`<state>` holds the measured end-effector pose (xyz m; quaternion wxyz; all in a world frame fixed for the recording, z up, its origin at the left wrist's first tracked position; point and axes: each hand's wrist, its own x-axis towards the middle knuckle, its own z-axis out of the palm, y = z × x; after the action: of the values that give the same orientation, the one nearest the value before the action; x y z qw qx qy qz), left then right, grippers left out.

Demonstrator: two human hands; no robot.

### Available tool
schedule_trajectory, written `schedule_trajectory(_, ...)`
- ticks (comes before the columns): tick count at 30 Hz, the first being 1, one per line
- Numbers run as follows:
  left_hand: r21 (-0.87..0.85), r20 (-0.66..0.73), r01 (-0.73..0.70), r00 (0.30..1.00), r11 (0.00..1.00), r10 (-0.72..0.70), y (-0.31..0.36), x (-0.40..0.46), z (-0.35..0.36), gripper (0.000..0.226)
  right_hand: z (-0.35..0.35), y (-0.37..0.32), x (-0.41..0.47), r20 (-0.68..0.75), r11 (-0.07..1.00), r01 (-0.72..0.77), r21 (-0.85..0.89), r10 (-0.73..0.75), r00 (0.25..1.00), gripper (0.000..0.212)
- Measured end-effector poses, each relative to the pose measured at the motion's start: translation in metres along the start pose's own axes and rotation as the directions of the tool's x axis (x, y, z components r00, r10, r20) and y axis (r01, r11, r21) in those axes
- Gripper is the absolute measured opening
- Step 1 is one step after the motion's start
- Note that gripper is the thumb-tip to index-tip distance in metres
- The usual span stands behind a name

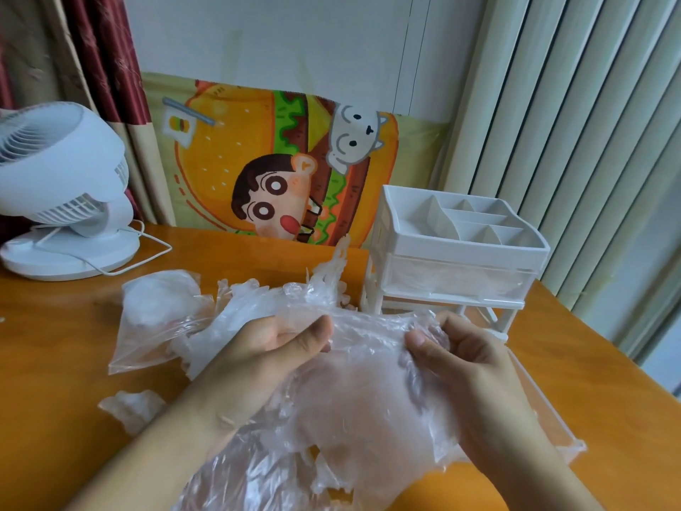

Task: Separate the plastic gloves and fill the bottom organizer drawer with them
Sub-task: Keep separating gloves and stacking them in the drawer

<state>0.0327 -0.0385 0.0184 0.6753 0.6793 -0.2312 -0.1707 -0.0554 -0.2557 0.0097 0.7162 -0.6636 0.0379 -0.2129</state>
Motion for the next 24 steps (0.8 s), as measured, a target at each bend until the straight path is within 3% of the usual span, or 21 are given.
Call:
schedule_trajectory(2, -0.068, -0.079, -0.038, 0.996, 0.997, 0.032, 0.002, -0.001, 0.006, 0.033, -0.001, 0.000, 0.000, 0.035, 1.000, -0.006, -0.027, 0.007, 0.999, 0.018)
schedule_trajectory(6, -0.039, -0.146, -0.114, 0.983, 0.993, 0.107, -0.007, 0.003, 0.005, 0.023, -0.002, -0.001, -0.001, 0.046, 0.999, -0.017, -0.039, 0.018, 0.999, 0.019)
schedule_trajectory(14, -0.010, -0.163, -0.154, 0.975, 0.988, 0.151, -0.010, 0.006, -0.001, 0.015, -0.002, -0.007, -0.001, -0.055, 0.976, 0.047, -0.211, -0.060, 0.997, 0.028)
schedule_trajectory(16, -0.025, -0.177, -0.179, 0.969, 0.983, 0.172, -0.009, 0.006, -0.001, 0.016, -0.004, -0.009, -0.001, -0.041, 0.939, 0.112, -0.325, -0.133, 0.990, 0.022)
schedule_trajectory(19, 0.035, -0.216, -0.246, 0.945, 0.969, 0.247, -0.007, 0.004, 0.001, 0.018, -0.012, -0.018, 0.000, -0.016, 0.794, 0.218, -0.567, -0.275, 0.961, 0.011)
schedule_trajectory(21, 0.048, -0.233, -0.291, 0.927, 0.955, 0.294, -0.006, 0.003, 0.003, 0.016, -0.018, -0.029, 0.001, 0.033, 0.750, 0.244, -0.614, -0.284, 0.958, 0.008)
schedule_trajectory(24, 0.162, -0.245, -0.375, 0.881, 0.913, 0.405, 0.007, 0.002, 0.007, 0.012, -0.022, -0.048, 0.007, 0.099, 0.757, 0.262, -0.599, -0.255, 0.962, 0.019)
